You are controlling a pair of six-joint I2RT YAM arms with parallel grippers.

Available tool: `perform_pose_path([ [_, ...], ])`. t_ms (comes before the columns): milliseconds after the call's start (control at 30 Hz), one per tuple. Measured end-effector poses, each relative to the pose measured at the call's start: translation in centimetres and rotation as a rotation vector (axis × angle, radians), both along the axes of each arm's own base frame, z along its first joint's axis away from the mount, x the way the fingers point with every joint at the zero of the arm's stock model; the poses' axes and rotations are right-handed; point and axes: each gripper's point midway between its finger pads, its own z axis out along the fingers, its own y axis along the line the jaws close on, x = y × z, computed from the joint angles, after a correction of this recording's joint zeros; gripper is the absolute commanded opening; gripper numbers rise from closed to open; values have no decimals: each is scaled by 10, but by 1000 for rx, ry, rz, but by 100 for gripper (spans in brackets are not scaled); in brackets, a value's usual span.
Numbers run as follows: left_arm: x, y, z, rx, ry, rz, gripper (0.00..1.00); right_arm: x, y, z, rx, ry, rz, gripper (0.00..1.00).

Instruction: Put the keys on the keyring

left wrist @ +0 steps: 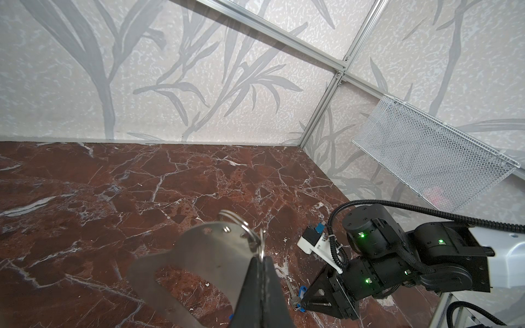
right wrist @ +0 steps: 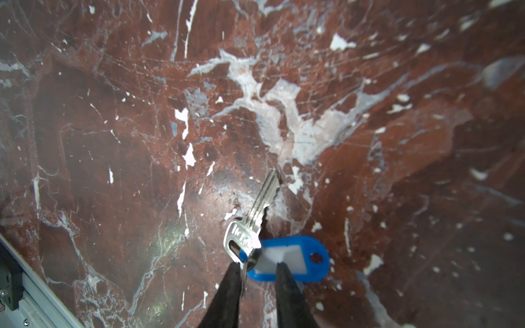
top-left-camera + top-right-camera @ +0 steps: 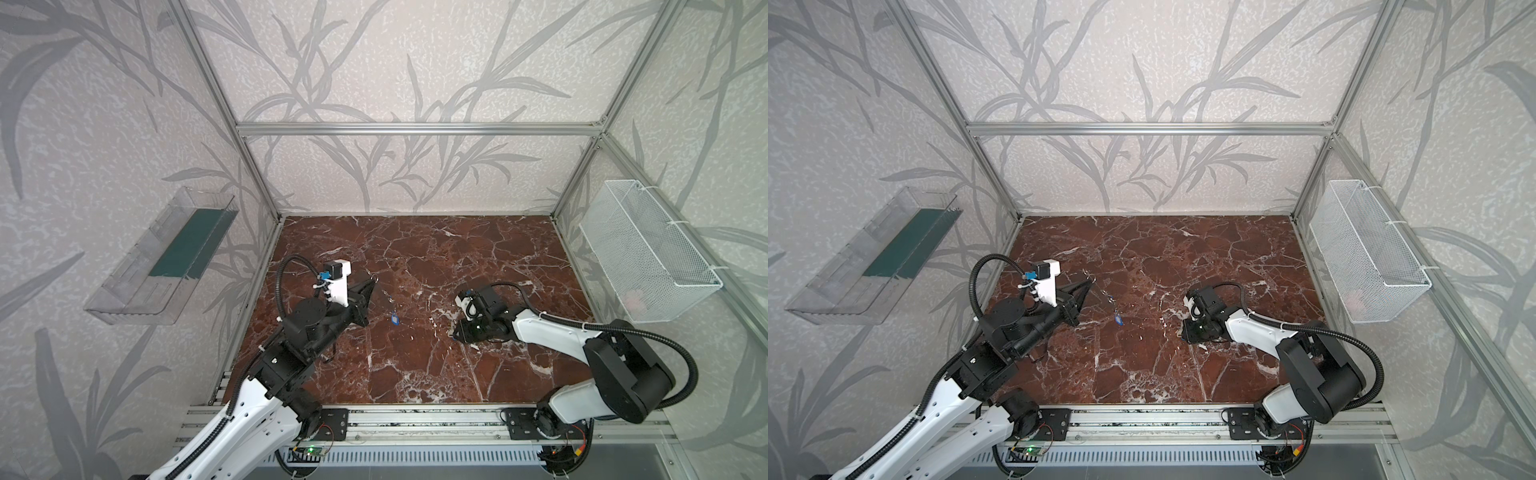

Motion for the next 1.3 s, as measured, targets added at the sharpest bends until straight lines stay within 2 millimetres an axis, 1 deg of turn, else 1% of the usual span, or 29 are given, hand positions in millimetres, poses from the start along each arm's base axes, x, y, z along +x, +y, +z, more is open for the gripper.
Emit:
perform_pose_path([
  [133, 0, 0, 0, 0, 0, 0, 0, 0, 0, 0, 0, 1, 1, 25],
  [367, 0, 0, 0, 0, 0, 0, 0, -2, 2, -1, -12, -2, 11, 19],
  [467, 0, 0, 0, 0, 0, 0, 0, -4, 4, 0, -20, -2, 20, 13],
  [767, 0, 0, 0, 0, 0, 0, 0, -8, 5, 0, -29, 5, 28, 3],
  [967, 0, 0, 0, 0, 0, 0, 0, -8, 5, 0, -31, 4, 27, 0],
  [1167, 0, 0, 0, 0, 0, 0, 0, -7, 4, 1, -34, -2, 26, 0],
  [1300, 0, 0, 0, 0, 0, 0, 0, -5, 5, 9, -22, -28, 30, 0],
])
